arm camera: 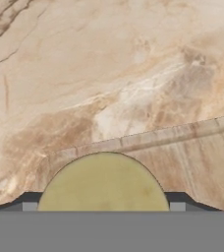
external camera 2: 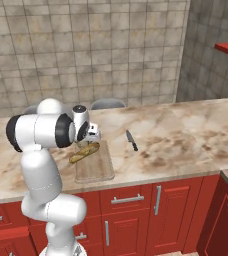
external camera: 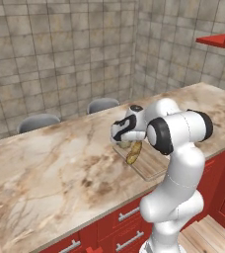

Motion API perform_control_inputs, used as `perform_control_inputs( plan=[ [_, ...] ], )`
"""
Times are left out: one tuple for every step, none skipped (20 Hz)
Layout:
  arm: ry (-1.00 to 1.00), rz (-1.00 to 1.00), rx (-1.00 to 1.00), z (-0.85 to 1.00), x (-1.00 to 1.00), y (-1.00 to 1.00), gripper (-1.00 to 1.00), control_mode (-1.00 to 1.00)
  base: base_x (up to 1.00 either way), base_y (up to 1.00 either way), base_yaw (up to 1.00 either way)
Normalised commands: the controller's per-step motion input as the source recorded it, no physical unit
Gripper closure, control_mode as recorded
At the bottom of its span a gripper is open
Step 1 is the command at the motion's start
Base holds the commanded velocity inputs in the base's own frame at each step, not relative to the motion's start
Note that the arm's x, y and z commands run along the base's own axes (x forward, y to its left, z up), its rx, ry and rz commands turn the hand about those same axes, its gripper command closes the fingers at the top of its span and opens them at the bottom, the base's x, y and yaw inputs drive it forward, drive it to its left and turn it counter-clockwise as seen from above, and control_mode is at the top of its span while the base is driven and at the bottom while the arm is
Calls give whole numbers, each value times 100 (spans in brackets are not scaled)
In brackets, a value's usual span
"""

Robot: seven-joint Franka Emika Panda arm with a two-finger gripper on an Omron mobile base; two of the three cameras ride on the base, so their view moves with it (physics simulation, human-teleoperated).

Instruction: Retrieve the sausage and cheese from the fridge and place them on the cutting board on the counter.

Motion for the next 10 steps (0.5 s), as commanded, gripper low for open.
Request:
perform_control_inputs(
  plan=[
    [0,0,0,-1,0,-13,100,-100,0,0,0],
    [1,0,0,-6,0,-6,100,-100,0,0,0],
    [4,0,0,-16,0,0,100,-100,0,0,0],
    [4,0,0,-16,-1,0,-100,-100,0,0,0],
    [5,0,0,-21,-22,0,-100,-100,0,0,0],
    [5,0,0,-19,-26,0,-100,-100,0,0,0],
    [5,0,0,-10,-28,0,-100,-100,0,0,0],
    [3,0,0,-3,-16,0,-100,-100,0,0,0],
    [2,0,0,0,-4,0,-100,-100,0,0,0],
    [0,0,0,0,0,0,-100,-100,0,0,0]
  ],
)
